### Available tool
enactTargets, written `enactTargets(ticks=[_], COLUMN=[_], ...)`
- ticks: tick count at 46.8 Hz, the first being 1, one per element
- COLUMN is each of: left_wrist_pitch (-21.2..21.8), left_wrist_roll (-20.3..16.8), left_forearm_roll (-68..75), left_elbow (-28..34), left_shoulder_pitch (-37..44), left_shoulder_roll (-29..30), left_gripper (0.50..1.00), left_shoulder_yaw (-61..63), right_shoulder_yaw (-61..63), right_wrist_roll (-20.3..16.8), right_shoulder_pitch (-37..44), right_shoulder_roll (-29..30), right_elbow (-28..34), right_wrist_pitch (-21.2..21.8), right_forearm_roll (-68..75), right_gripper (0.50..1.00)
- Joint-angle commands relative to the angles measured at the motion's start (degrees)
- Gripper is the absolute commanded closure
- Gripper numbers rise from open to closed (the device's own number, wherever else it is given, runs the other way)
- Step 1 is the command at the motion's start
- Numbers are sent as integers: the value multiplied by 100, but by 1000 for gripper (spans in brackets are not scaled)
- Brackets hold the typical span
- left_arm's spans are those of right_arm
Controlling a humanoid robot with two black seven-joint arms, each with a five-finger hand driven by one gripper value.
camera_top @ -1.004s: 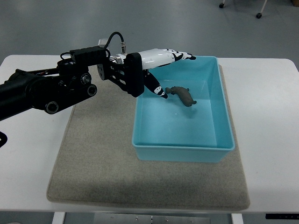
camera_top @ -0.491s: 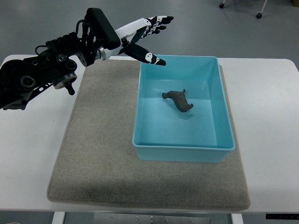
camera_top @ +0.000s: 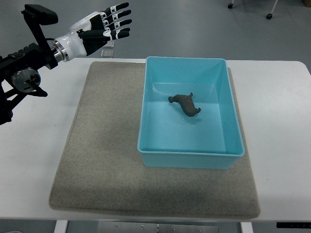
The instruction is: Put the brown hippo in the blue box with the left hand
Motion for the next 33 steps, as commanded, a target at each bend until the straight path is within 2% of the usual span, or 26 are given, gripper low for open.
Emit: enactTargets(ticks=[1, 10, 14, 18, 26, 30, 33], left_wrist_pitch=[-96, -614, -617, -617, -617, -617, -617], left_wrist_roll=[308, 703, 1221, 1555, 1942, 2171, 2198], left_forearm_roll=[-94, -436, -595, -595, -516, -516, -525], left_elbow=[137, 383, 506, 603, 1130, 1175, 1183], left_shoulder_pitch=[170, 381, 574, 794, 1058, 1216, 1243], left_shoulder_roll=[-9, -17, -70, -228, -711, -808, -800], left_gripper=[504, 504, 504, 504, 504, 504, 504], left_shoulder_yaw=[-281, -808, -1300, -1924, -2821, -3076, -3103], right_shoulder_yaw=[0, 0, 0, 0, 0, 0, 0], right_wrist_roll=[0, 0, 0, 0, 0, 0, 9], right_shoulder_pitch=[0, 0, 0, 0, 0, 0, 0], right_shoulder_roll=[0, 0, 0, 0, 0, 0, 0], right_elbow=[0, 0, 0, 0, 0, 0, 0], right_wrist_pitch=[0, 0, 0, 0, 0, 0, 0], right_forearm_roll=[2, 2, 2, 2, -7, -7, 2], right_gripper=[564, 564, 564, 564, 564, 564, 564])
